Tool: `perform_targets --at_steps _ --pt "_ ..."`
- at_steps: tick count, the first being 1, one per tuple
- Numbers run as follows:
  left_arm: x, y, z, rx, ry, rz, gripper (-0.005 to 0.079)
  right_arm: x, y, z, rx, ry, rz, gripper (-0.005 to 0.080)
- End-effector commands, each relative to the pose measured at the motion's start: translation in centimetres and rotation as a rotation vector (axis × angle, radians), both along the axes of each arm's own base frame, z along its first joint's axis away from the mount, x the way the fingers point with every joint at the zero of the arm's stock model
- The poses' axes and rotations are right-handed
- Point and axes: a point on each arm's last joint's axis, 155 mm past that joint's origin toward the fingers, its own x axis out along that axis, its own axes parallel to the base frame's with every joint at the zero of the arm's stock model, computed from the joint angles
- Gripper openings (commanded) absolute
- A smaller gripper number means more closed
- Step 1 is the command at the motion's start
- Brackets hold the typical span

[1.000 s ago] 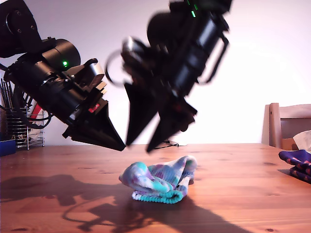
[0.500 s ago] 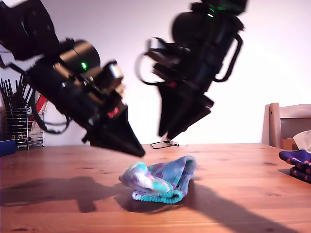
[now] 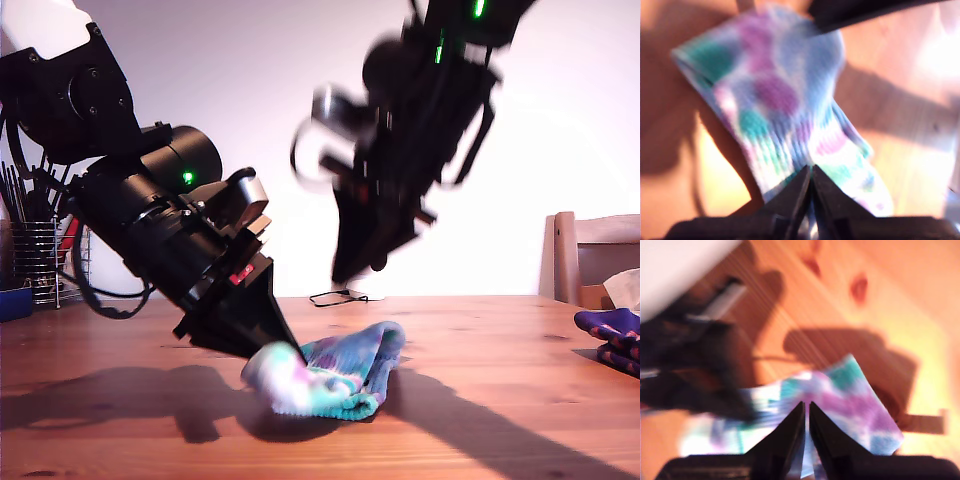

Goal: Fold the socks in front of you. After folding them, place them to the right side.

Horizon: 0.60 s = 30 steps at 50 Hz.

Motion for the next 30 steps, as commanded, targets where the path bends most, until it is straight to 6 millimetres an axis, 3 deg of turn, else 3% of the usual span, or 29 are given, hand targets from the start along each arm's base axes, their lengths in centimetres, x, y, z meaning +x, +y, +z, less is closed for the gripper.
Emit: perform_targets --at_steps 1,17,30 --pt "-1.1 0.0 -0.7 0.006 0.025 -0.023 -0.0024 0.3 -0.3 -1.8 -0.015 0.025 -0.005 -0.0013" --pt "-3.1 0.1 -1.8 0.051 0.083 -0.061 -0.0024 1.3 -0.9 -2.5 -0.010 0.018 -0.009 -0.0013" --pt "-4.3 0.0 -3.4 0.097 0.110 -0.086 -0.0024 0.4 -0.7 -3.4 -0.002 0.067 0.011 -0.0013"
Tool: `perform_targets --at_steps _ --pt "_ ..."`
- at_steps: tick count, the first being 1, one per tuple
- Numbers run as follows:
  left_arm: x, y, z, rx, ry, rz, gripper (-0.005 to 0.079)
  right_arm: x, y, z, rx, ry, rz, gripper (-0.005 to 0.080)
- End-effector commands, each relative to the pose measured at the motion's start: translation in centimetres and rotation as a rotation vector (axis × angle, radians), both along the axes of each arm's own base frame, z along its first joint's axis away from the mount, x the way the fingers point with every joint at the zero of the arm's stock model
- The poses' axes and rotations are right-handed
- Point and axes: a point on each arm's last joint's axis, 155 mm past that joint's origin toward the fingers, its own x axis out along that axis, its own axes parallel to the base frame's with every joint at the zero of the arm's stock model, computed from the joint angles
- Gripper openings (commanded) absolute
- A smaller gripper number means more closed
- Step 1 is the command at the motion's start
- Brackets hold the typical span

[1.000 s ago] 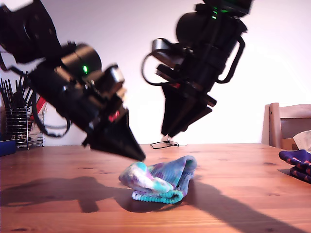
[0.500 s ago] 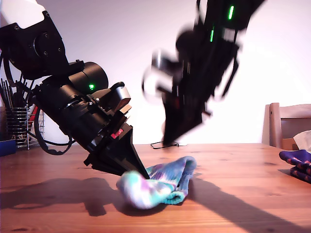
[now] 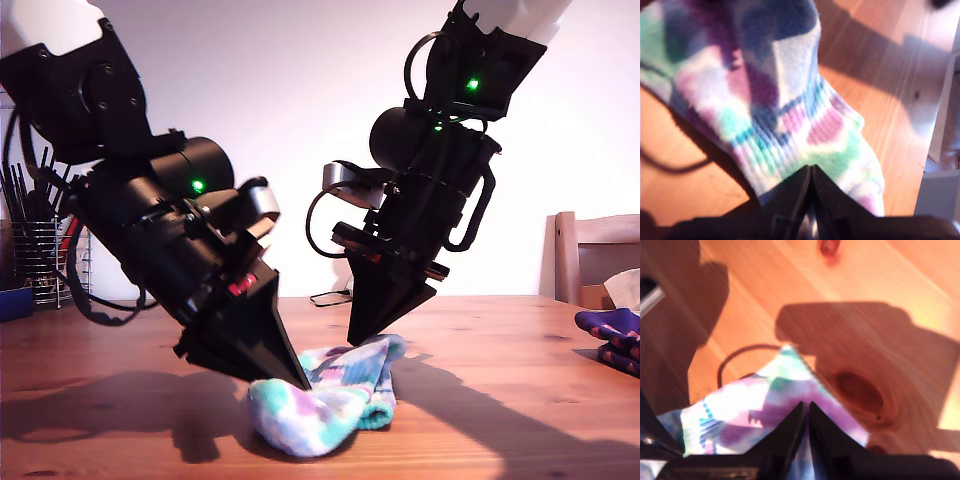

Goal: Fold the socks in front of you. After folding them, place them to the right side.

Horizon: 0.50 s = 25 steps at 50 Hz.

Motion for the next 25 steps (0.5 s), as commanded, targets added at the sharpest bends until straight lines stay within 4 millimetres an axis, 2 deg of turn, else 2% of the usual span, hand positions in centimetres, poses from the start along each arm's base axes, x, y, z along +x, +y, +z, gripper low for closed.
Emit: perform_targets --at_steps 1,13,25 --pt "-1.0 0.5 -2.0 0.041 0.038 -0.013 -0.0024 -0.4 0.1 -0.6 0.005 0.023 0.010 -0.0013" --pt "-1.7 0.9 -2.2 0.061 0.069 -0.014 -0.0024 -1.4 -0.3 -3.6 -0.029 0.097 0.026 -0.0013" --pt "-2.0 1.1 -2.3 0.071 0.082 -0.015 -0.0024 0.3 -0.8 -4.6 -0.076 0.030 0.003 -0.0013"
